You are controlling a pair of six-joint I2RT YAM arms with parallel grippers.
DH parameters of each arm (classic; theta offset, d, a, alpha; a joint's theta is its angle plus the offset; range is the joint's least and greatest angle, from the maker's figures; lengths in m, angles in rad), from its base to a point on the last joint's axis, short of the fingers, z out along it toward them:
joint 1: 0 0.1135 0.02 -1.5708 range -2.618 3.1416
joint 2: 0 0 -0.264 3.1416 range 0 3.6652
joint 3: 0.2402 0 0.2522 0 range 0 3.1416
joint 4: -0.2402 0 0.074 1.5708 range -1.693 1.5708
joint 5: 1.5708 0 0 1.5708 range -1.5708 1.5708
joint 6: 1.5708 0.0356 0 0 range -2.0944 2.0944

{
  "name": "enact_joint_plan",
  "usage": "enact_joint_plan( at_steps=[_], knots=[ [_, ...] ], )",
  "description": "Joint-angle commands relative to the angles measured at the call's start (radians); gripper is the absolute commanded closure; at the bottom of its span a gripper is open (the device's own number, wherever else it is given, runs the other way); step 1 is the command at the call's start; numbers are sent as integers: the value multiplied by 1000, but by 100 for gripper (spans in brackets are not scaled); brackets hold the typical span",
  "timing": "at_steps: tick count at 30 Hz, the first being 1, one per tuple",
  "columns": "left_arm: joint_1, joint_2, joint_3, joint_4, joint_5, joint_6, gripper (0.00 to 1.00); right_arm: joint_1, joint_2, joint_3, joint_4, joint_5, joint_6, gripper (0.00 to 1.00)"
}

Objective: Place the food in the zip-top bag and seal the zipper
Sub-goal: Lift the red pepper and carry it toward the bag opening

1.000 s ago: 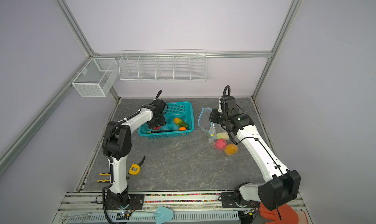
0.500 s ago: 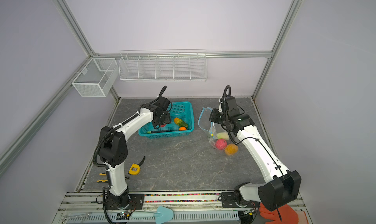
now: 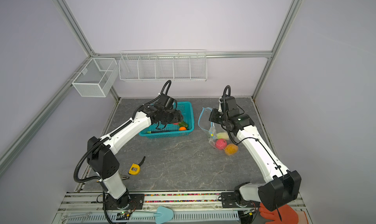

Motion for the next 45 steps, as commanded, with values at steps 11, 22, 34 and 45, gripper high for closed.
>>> enact_joint_plan(
  at_steps=[11,22,34,45],
  knots=[
    [-35,-66,-97,324,237,-92,60,10,-22,-9,4,-2,-4,93],
    [-37,-83,-164,507,334,-166,60,12,-41,-15,-4,8,-3,93],
    [-48,-107,-177,546,362,-165,60,19,-61,-37,16,20,7,93],
    [-54,-89,-137,539,389,-165,59,21,-70,-103,61,-4,23,93]
  ],
)
